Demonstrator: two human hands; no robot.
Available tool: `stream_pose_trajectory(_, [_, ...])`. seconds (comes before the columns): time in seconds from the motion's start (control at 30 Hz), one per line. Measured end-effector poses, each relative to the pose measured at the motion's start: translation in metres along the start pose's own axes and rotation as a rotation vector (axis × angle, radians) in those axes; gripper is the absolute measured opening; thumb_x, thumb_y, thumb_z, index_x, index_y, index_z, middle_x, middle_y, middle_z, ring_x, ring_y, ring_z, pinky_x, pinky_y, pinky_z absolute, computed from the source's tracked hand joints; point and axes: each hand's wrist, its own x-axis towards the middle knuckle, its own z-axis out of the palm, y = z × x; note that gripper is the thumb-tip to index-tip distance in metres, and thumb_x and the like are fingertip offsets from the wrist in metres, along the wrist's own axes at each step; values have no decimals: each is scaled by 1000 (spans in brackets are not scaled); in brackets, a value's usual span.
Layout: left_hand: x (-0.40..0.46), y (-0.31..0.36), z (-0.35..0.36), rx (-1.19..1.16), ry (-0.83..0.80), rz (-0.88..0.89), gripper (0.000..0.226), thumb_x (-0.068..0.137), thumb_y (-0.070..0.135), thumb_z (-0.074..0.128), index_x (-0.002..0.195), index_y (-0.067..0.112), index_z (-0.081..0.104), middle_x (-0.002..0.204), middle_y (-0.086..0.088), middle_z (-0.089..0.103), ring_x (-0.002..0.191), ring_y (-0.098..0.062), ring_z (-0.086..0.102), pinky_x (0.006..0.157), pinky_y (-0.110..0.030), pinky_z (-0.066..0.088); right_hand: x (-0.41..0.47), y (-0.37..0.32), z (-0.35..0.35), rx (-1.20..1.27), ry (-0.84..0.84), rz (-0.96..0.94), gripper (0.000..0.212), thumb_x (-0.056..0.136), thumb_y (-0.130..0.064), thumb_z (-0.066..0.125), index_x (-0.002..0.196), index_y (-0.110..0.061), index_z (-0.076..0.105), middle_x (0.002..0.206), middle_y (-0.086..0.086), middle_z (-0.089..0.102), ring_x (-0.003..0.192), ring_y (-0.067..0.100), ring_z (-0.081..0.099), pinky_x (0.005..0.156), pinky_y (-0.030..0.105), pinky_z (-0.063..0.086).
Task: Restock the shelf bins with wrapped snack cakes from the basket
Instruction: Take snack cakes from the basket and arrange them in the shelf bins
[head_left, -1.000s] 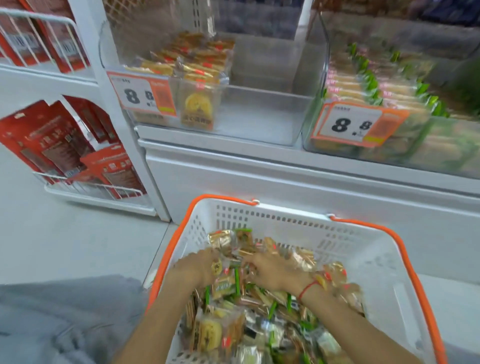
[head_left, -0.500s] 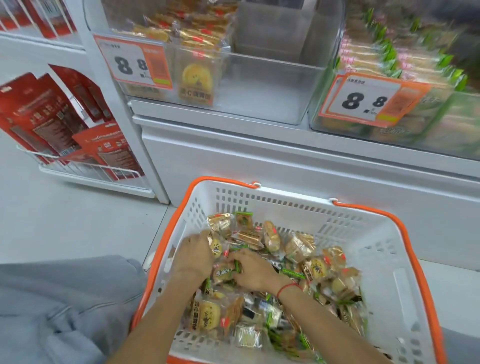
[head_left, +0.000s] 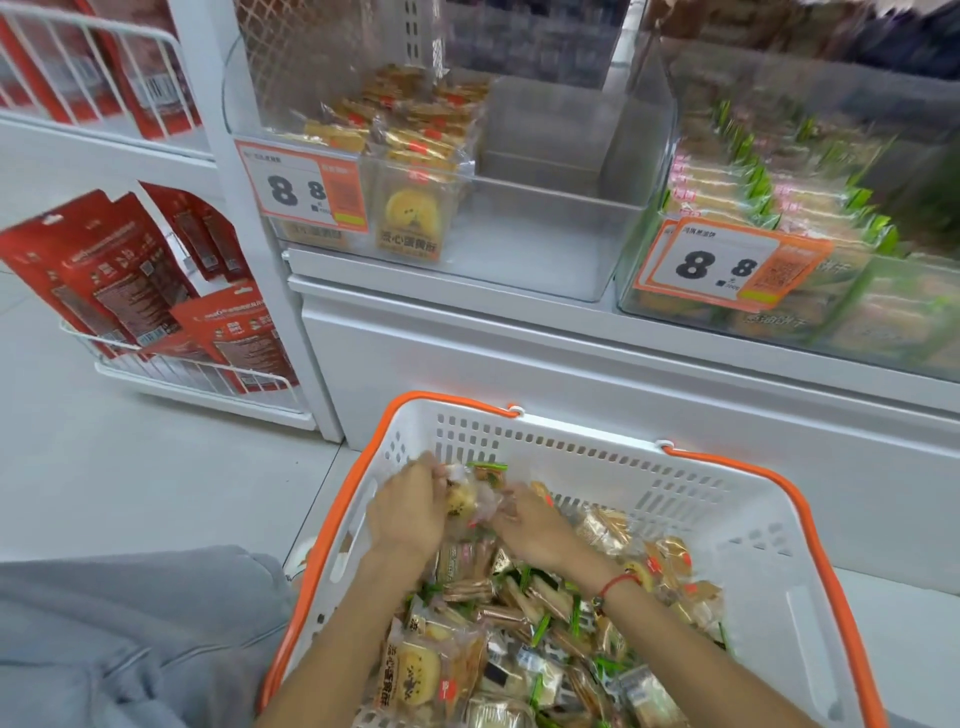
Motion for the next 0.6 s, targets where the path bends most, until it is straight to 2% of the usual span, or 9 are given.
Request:
stream_pose_trajectory(0.07, [13, 6, -21, -192, 39, -23, 12, 98, 25, 50, 104, 22, 60, 105, 7, 66, 99, -18, 63, 76, -31, 45, -7, -17, -19, 91, 96, -48, 54, 100, -37, 44, 144, -14, 25, 121, 10, 60, 97, 19, 65, 78, 31, 55])
stream_pose_trajectory(0.13, [24, 11, -41, -447, 15, -55, 7, 96, 22, 55, 99, 19, 60, 108, 4, 65, 103, -19, 63, 87, -33, 46, -11, -35, -40, 278, 189, -85, 56, 97, -36, 50, 144, -17, 25, 126, 9, 57, 93, 10, 61, 80, 25, 52])
stream_pose_trajectory(0.2, [27, 17, -60, -785, -58, -95, 4, 95, 18, 56, 99, 16, 58, 111, -7, 66, 103, -24, 63, 87, -37, 50, -15, -55, -59, 440, 273, -143, 49, 94, -32, 57, 137, -17, 37, 117, -2, 58, 89, 1, 56, 73, 13, 48])
stream_pose_trajectory(0.23, [26, 22, -69, -951, -112, -106, 7, 96, 18, 56, 100, 13, 58, 109, -9, 66, 101, -23, 64, 82, -32, 51, -17, -64, -68, 476, 317, -186, 46, 93, -29, 61, 133, -16, 43, 112, -6, 59, 89, 0, 55, 70, 10, 45])
stream_pose_trajectory(0.3, [21, 30, -83, -1123, -161, -100, 16, 96, 20, 55, 108, 10, 59, 108, -8, 68, 101, -18, 65, 79, -24, 50, -22, -77, -83, 471, 400, -307, 41, 89, -25, 67, 126, -17, 52, 105, -10, 61, 92, 1, 58, 75, 12, 46])
stream_pose_trajectory(0.37, [19, 38, -96, -1092, -75, -58, 24, 93, 18, 59, 116, 10, 56, 120, -7, 63, 106, -14, 61, 84, -25, 47, -28, -86, -98, 386, 491, -438, 40, 84, -23, 72, 122, -21, 59, 106, -12, 65, 96, 1, 60, 82, 18, 48])
stream_pose_trajectory(0.47, [26, 53, -138, -876, 205, 136, 48, 88, 19, 66, 130, 25, 45, 131, 9, 47, 115, -7, 47, 95, -28, 42, -41, -111, -126, 293, 627, -595, 36, 79, -22, 77, 113, -28, 65, 101, -16, 67, 87, -2, 60, 74, 18, 50])
stream_pose_trajectory(0.57, [36, 77, -201, -762, 292, 448, 58, 86, 23, 69, 136, 33, 40, 133, 16, 43, 111, 7, 46, 89, -10, 41, -55, -150, -155, 298, 769, -761, 35, 77, -16, 78, 108, -25, 63, 95, -20, 65, 78, 2, 60, 62, 19, 50])
stream_pose_trajectory(0.6, [42, 85, -220, -714, 289, 536, 62, 86, 24, 69, 138, 34, 37, 136, 14, 42, 114, 7, 46, 89, -11, 41, -57, -163, -165, 297, 811, -812, 35, 77, -15, 78, 107, -22, 61, 95, -20, 65, 76, 3, 61, 62, 20, 51])
